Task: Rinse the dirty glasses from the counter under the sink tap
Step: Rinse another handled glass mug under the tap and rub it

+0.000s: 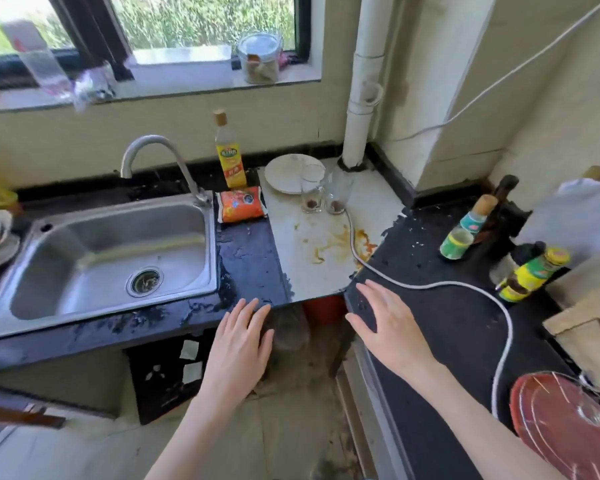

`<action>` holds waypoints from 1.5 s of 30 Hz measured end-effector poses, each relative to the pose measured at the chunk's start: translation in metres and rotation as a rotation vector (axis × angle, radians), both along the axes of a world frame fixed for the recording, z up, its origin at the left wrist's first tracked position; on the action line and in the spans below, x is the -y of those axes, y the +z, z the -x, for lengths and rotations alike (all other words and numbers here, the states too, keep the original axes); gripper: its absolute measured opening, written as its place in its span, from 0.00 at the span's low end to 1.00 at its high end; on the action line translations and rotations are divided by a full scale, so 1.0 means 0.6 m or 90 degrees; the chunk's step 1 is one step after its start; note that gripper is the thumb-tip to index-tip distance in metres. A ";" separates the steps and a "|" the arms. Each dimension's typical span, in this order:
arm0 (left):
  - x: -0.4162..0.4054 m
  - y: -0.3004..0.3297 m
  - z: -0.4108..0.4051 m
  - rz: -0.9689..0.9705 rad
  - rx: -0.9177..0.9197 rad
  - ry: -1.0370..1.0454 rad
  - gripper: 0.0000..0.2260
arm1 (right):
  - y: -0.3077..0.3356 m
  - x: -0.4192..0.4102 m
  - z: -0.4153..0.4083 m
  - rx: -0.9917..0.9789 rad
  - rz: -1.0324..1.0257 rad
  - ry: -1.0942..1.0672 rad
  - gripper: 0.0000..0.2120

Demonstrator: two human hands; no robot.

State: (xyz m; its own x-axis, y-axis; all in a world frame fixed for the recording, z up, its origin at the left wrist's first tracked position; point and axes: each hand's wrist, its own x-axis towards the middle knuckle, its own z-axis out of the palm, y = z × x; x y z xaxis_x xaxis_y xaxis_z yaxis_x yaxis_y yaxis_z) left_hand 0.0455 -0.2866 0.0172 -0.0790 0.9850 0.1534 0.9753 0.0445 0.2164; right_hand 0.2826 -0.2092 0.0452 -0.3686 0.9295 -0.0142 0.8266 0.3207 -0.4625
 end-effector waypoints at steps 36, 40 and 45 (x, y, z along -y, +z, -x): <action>-0.434 -0.049 0.184 0.089 0.083 0.068 0.20 | -0.105 -0.592 0.275 -0.003 0.145 -0.251 0.12; -0.381 -0.052 0.190 0.114 0.094 0.118 0.22 | -0.093 -0.576 0.281 -0.017 0.160 -0.225 0.12; -0.339 -0.035 0.210 0.099 0.146 0.169 0.19 | -0.107 -0.531 0.281 -0.052 0.164 -0.180 0.13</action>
State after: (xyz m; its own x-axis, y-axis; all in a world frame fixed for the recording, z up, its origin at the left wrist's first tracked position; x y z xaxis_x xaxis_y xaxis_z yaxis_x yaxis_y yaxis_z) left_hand -0.0804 -0.0829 -0.0038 -0.3494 0.9357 -0.0481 0.8522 0.3387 0.3987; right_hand 0.1139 0.1093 -0.0192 -0.1077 0.9643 -0.2420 0.8224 -0.0503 -0.5666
